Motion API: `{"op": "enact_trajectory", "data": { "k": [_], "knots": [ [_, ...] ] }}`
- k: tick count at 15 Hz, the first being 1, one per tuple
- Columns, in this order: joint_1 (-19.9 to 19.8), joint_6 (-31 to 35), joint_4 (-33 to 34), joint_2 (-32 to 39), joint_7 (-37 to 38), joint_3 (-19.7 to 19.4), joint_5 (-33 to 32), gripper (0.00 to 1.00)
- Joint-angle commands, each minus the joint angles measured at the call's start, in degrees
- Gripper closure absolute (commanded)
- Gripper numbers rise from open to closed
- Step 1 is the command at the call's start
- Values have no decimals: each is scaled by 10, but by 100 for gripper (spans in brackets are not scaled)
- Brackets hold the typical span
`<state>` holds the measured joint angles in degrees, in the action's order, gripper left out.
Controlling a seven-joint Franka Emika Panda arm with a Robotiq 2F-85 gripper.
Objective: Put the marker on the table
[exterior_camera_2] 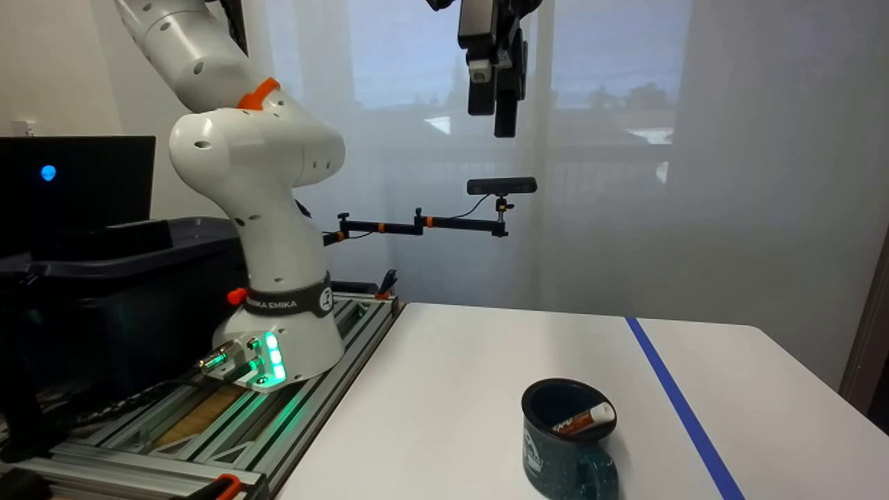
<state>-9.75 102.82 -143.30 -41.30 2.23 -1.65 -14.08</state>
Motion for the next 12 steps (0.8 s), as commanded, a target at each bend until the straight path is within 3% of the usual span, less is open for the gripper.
{"op": "enact_trajectory", "data": {
  "k": [1, 7, 10, 12],
  "knots": [
    [-18, 59, 3, 80, 9, -34, -38, 0],
    [-18, 220, 4, 208, 16, -71, -3, 0],
    [-4, 250, 1, 247, 14, -64, 28, 0],
    [-13, 243, -6, 237, 9, -63, 14, 0]
  ]
}}
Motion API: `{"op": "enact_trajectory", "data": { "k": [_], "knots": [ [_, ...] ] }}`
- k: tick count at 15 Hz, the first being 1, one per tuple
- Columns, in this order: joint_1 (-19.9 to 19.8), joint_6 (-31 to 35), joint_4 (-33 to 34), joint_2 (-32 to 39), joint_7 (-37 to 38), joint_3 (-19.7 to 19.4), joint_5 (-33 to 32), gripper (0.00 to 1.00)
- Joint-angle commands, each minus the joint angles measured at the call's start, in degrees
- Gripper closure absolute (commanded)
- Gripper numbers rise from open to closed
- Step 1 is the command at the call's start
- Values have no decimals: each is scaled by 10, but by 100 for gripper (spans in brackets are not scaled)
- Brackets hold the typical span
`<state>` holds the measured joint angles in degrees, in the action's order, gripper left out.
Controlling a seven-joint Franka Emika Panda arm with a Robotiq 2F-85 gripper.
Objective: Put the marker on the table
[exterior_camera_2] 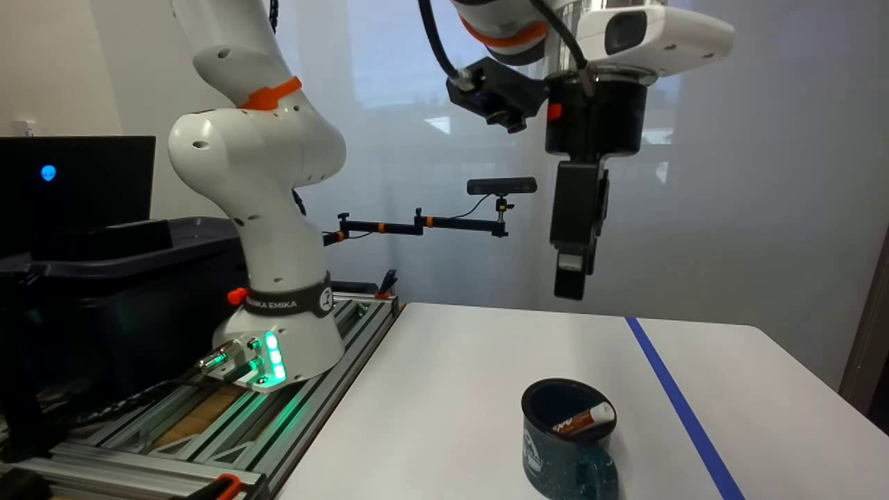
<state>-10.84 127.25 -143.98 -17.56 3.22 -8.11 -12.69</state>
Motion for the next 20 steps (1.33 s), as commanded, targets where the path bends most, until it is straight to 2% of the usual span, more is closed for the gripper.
{"op": "enact_trajectory", "data": {
  "k": [1, 3, 11, 15, 20],
  "knots": [
    [1, 2, 1, 7, 0, 3, 4, 0],
    [4, -3, 2, 17, -8, 3, 6, 0],
    [9, 54, -9, 55, -45, 0, 8, 0],
    [18, 114, -13, 91, -71, -2, 35, 0],
    [30, 123, 2, 139, -86, 2, 89, 0]
  ]
}}
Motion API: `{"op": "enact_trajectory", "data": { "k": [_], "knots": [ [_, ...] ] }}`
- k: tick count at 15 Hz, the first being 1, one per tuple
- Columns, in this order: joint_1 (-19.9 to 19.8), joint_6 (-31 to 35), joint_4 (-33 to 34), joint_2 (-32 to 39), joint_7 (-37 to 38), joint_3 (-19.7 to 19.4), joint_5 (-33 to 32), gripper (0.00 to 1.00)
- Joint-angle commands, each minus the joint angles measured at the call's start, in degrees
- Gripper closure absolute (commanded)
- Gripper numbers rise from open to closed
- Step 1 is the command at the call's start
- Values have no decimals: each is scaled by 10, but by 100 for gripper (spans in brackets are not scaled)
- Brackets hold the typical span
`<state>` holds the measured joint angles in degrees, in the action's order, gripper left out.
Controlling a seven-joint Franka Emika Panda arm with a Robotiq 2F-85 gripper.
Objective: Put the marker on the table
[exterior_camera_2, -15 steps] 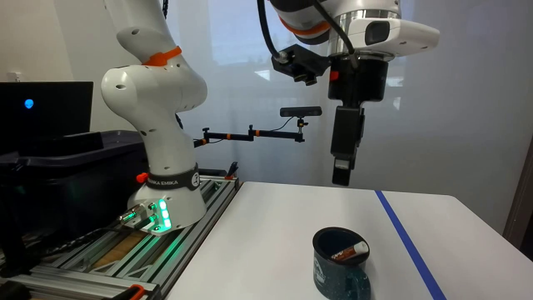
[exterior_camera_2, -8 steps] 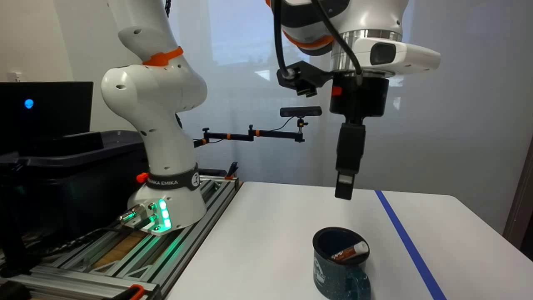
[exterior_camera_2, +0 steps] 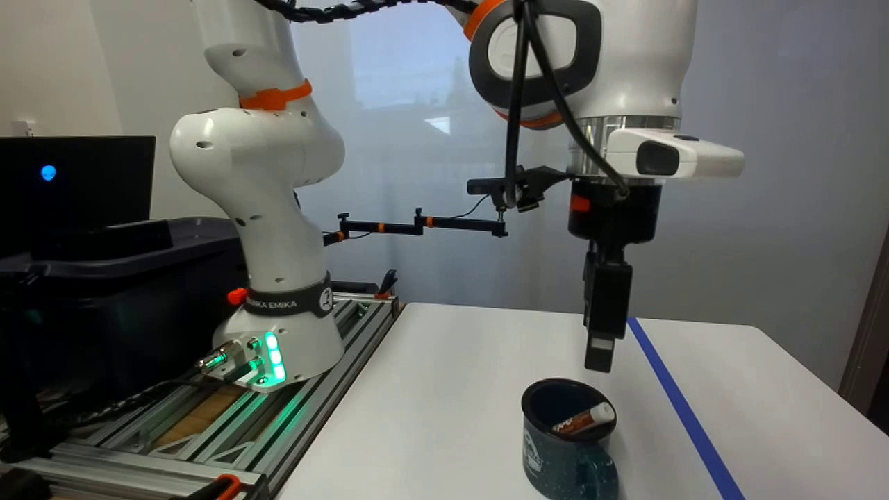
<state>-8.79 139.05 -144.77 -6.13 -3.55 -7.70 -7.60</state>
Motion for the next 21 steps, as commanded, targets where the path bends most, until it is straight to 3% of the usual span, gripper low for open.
{"op": "enact_trajectory", "data": {
  "k": [1, 7, 13, 21],
  "knots": [
    [11, 5, 13, 34, -24, -2, 48, 0],
    [7, 4, 31, 79, -54, -2, 93, 0],
    [15, 67, 1, 80, -36, 10, 59, 0],
    [13, 82, -26, 64, -35, 11, 62, 0]
  ]
}}
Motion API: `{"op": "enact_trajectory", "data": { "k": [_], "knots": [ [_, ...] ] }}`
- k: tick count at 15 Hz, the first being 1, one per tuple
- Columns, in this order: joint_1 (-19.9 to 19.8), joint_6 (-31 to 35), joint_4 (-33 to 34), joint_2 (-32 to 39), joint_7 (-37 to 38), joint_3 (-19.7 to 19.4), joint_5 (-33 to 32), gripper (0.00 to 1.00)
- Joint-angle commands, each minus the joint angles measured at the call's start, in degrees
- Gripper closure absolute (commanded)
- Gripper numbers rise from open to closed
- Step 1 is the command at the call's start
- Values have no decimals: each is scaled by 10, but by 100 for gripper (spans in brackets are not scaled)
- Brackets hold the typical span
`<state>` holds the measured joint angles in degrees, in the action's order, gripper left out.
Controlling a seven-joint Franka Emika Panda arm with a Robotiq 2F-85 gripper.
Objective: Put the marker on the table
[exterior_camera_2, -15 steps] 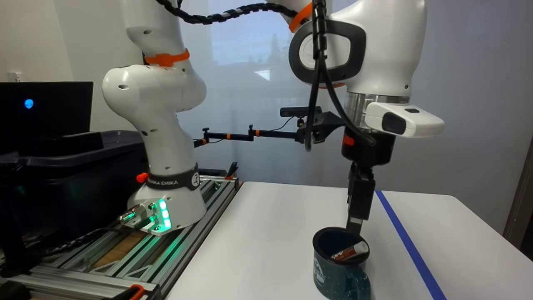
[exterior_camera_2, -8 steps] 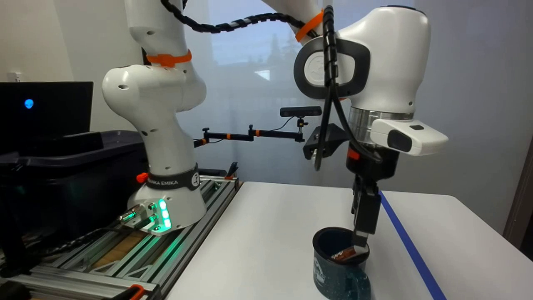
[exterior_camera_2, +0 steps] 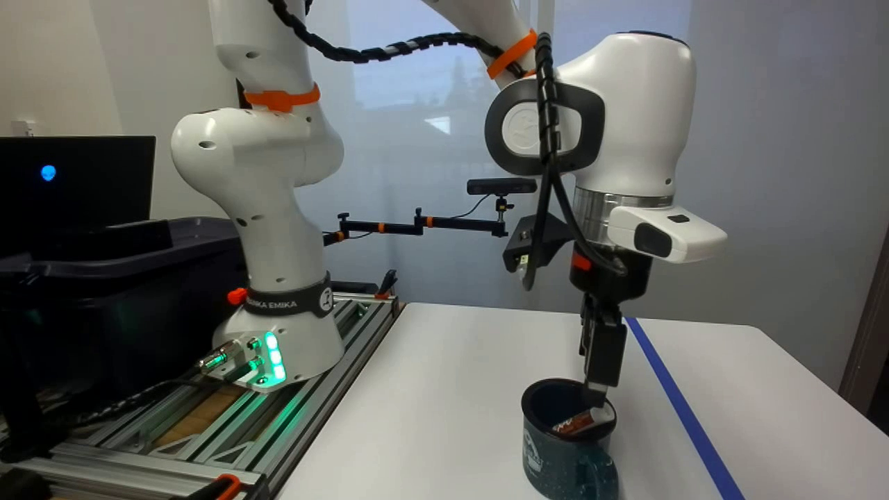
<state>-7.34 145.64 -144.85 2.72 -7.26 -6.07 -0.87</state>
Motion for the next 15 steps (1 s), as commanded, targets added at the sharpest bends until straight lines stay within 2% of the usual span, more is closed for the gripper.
{"op": "enact_trajectory", "data": {
  "k": [1, 7, 8, 9, 14, 15],
  "knots": [
    [-2, 25, -34, -31, 16, -8, -21, 0],
    [-2, 75, -85, -77, 88, -12, -101, 0],
    [-4, 52, -84, -80, 90, -11, -103, 0],
    [-2, 57, -57, -45, 67, -11, -80, 0],
    [-1, 66, -71, -53, 65, -10, -75, 0],
    [-3, 79, -71, -48, 80, -10, -91, 0]
  ]
}}
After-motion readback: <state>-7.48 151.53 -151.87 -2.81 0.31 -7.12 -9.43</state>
